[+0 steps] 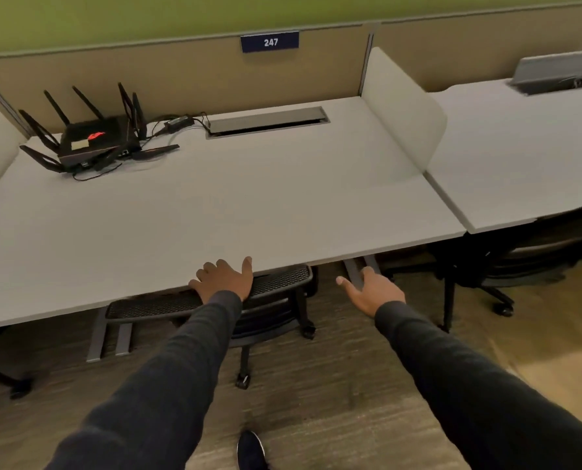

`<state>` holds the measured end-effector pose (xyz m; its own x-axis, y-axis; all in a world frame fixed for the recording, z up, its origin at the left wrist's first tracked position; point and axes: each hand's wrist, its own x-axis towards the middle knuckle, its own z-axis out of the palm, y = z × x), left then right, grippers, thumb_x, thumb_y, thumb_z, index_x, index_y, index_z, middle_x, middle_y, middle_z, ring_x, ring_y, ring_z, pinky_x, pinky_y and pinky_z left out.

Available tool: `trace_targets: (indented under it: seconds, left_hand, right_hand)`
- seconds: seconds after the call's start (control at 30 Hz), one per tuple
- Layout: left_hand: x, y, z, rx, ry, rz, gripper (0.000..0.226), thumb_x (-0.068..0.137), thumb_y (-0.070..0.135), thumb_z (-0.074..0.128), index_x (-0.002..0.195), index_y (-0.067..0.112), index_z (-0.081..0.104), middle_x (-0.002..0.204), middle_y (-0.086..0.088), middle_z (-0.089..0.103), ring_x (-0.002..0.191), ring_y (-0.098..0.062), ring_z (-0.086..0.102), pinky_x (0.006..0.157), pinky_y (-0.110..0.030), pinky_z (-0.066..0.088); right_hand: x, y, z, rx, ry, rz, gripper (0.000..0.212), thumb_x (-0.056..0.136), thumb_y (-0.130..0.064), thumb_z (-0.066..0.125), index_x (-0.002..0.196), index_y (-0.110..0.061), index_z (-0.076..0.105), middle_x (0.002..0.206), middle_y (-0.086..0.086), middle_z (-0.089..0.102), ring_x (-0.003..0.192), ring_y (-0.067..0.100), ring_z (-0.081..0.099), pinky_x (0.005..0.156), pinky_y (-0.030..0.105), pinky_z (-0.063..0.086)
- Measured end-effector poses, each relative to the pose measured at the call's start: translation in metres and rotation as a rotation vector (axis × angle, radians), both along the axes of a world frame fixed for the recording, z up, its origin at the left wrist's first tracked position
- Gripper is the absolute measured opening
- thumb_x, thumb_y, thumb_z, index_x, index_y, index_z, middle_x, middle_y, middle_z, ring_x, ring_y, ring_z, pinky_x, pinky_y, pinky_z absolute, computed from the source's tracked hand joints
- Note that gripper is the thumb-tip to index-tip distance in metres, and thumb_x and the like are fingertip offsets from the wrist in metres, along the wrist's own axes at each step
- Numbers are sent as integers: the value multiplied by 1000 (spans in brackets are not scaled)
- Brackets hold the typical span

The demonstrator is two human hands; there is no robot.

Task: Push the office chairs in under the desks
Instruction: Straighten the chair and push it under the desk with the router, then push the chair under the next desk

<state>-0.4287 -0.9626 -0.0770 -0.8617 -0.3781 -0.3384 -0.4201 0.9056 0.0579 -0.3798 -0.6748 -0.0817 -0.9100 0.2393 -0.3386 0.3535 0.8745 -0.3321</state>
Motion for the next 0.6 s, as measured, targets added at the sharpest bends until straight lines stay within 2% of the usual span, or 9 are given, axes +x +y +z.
trace_targets:
  seconds: [0.17,0.3,0.6]
  left_hand:
    - [11,131,3,24,40,-180,91,92,77,16,147,10,45,146,-17,46,134,-37,40,110,-54,26]
    - [16,227,4,74,45,-348,91,92,79,20,151,13,38,154,-16,39,142,-37,32,115,-61,14]
    - [-3,412,6,255,59,-483,89,92,79,26,150,13,39,152,-17,39,141,-37,33,113,-58,27]
  right_hand:
    - [39,97,2,56,5,-53,83,89,-78,37,144,-16,41,134,12,60,117,30,61,94,45,53]
    - [59,175,7,80,22,-113,80,91,-76,37,144,-16,42,134,12,59,118,31,60,93,43,51]
    - [42,332,43,185,155,-203,77,91,-76,37,137,-14,48,128,14,59,115,34,59,89,43,49]
